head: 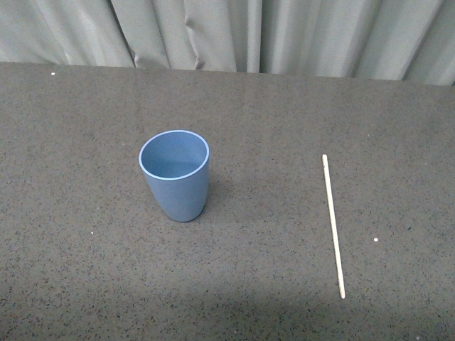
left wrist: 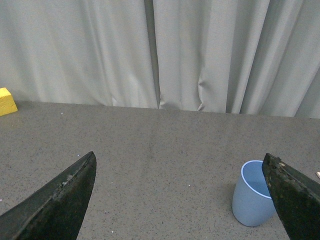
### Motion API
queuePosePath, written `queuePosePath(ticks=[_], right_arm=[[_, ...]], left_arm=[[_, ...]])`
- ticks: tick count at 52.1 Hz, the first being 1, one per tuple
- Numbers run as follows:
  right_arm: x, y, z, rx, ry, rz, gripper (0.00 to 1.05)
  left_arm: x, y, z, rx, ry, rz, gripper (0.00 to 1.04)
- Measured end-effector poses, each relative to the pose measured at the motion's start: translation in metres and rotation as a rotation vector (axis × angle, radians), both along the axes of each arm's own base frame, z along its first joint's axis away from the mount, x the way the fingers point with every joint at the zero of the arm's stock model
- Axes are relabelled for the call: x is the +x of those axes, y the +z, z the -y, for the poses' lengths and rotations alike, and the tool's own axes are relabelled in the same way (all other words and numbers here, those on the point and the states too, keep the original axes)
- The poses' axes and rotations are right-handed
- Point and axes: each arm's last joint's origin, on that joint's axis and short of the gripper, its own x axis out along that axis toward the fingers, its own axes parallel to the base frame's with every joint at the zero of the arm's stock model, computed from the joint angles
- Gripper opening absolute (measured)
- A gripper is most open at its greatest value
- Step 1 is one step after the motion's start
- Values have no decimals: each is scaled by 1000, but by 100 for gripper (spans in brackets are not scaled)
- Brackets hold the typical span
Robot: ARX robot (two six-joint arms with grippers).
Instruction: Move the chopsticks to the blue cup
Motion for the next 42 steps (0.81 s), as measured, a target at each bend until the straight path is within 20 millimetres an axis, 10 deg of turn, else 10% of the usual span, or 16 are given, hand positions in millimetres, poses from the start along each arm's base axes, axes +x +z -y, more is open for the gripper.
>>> queuePosePath(ticks=[42], right_arm=[[0,0,0,0,0,0,95]], left_arm=[[0,0,0,0,0,0,98]])
